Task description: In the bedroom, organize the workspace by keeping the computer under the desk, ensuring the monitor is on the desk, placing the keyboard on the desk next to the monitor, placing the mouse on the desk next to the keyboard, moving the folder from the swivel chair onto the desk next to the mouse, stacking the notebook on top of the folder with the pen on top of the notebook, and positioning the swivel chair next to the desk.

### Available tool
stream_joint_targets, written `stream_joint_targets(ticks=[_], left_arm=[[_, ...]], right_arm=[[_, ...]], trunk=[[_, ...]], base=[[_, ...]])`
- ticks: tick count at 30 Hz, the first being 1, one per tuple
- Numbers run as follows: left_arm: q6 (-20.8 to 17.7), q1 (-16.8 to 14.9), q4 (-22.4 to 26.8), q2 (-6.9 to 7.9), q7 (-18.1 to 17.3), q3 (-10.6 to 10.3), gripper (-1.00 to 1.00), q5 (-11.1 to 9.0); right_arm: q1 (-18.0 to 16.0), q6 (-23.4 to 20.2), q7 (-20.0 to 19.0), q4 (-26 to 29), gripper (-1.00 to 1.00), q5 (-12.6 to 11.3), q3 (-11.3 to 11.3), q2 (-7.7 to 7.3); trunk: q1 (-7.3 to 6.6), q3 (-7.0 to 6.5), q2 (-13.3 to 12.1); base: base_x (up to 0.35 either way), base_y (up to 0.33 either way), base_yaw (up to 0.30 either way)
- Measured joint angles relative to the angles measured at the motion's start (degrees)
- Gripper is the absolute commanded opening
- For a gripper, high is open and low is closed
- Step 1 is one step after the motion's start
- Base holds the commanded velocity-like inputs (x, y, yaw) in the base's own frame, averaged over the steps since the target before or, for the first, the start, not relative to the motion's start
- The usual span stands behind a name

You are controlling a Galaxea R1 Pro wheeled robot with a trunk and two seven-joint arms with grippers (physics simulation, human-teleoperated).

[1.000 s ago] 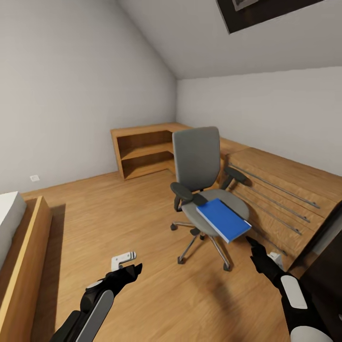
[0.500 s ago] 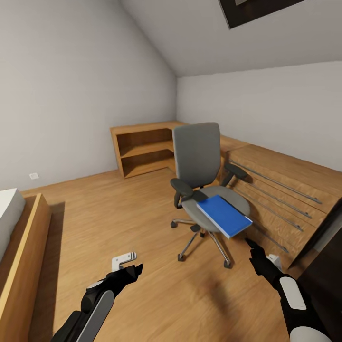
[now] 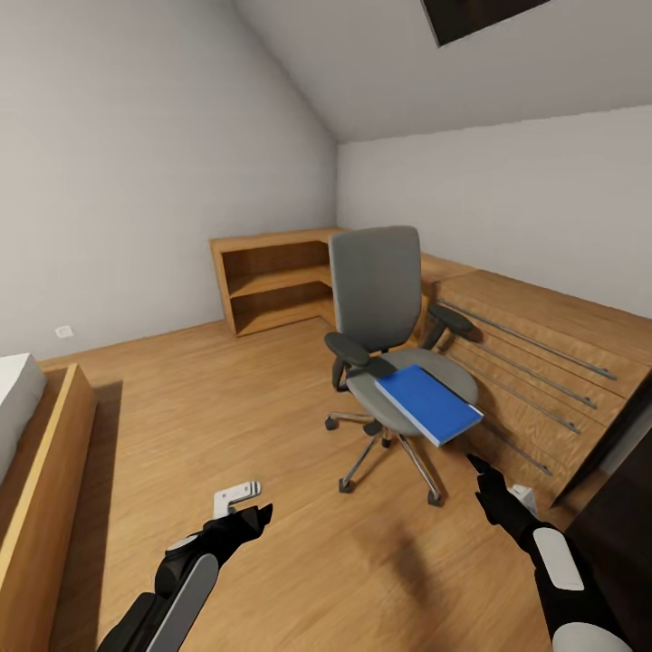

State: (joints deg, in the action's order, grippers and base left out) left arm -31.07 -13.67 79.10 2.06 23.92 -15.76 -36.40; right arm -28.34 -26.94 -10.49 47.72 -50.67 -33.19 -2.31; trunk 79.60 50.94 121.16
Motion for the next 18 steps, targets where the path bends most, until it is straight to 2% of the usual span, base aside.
stream_joint_targets(ticks=[7,13,18], left_arm=[[-0.11,0.0,-0.42,0.09,-0.21,-0.14,1.0,0.03],[0.06,0.0,-2.0,0.1,-0.44,-0.39,1.0,0.19],[0.08,0.0,-2.29,0.14,-0.33,-1.58,1.0,0.33]], right_arm=[[0.0,0.0,0.0,0.0,1.0,0.02,0.0,0.0],[0.0,0.0,0.0,0.0,1.0,0.06,0.0,0.0],[0.0,0.0,0.02,0.0,1.0,0.08,0.0,0.0]], trunk=[[0.0,0.0,0.0],[-0.01,0.0,0.0],[-0.01,0.0,0.0]], base=[[0.011,0.0,0.0],[0.129,0.0,0.0],[0.074,0.0,0.0]])
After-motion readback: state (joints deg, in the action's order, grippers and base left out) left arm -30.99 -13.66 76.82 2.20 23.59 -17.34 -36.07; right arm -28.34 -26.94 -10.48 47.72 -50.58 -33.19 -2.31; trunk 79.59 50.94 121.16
